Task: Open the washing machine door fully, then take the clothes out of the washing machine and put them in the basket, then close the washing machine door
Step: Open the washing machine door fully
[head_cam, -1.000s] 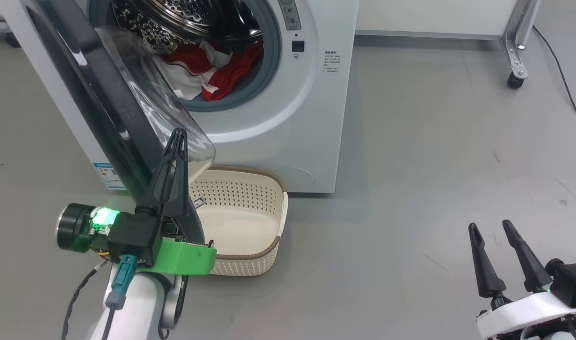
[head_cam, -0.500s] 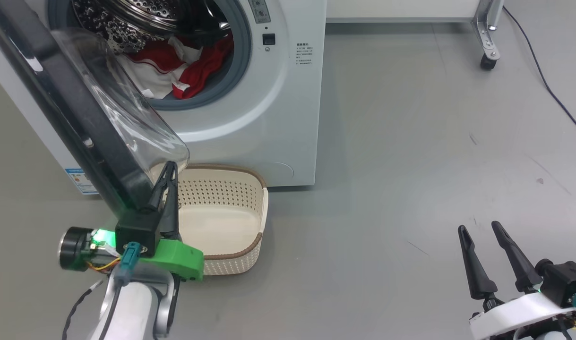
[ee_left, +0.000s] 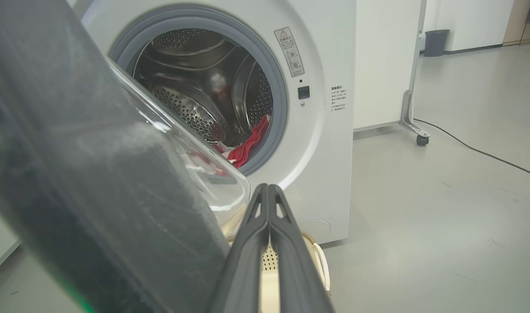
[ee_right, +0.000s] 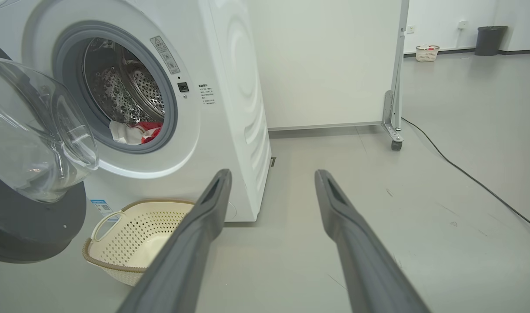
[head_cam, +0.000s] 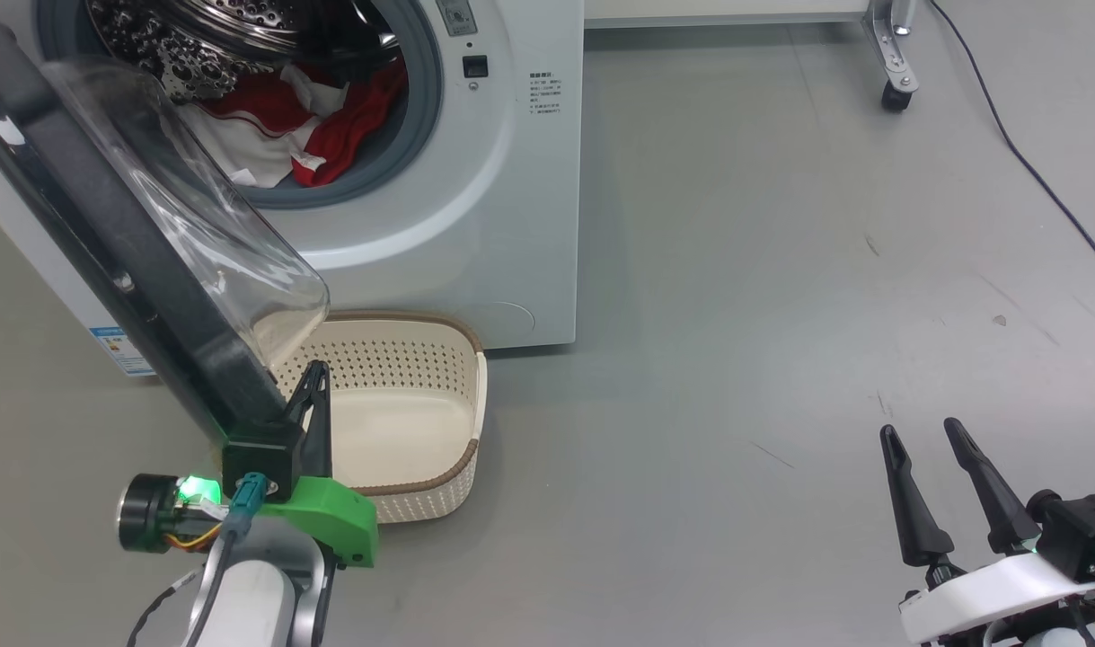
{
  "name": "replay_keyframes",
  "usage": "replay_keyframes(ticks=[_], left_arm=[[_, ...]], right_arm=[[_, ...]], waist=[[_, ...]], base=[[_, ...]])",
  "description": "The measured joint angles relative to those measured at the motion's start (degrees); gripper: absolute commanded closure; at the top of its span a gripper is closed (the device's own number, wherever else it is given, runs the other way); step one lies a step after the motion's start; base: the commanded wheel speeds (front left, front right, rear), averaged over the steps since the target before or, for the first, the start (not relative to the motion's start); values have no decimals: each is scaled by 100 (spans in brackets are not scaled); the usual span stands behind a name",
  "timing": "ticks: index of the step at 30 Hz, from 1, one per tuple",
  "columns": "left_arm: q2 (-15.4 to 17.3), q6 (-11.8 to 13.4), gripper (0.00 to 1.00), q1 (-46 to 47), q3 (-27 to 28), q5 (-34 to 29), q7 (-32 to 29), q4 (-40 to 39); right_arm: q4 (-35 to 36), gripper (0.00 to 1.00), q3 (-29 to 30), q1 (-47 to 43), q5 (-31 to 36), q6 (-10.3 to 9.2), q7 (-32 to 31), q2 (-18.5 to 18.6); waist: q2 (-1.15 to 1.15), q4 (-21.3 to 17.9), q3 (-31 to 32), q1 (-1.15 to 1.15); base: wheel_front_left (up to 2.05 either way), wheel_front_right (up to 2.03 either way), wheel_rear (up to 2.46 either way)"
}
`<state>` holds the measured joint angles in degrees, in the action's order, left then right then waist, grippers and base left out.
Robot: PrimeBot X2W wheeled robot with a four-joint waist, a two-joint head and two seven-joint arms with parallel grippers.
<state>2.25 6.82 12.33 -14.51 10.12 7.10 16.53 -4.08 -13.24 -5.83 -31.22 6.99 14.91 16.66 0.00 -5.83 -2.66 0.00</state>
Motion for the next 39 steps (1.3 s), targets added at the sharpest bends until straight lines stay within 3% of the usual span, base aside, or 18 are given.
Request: replay_keyframes(ticks=[20,39], left_arm=[[-71,0,100,99,51,147,166,397],[-87,0,100,156,-113,266,314,773]], right_arm=[[8,0,88,56,-154,0,0,5],[8,0,175,-9,-153,0,0,-16]], waist=[[0,63,-90,0],[0,583,119,0]], base=[[0,0,0],[0,0,0]])
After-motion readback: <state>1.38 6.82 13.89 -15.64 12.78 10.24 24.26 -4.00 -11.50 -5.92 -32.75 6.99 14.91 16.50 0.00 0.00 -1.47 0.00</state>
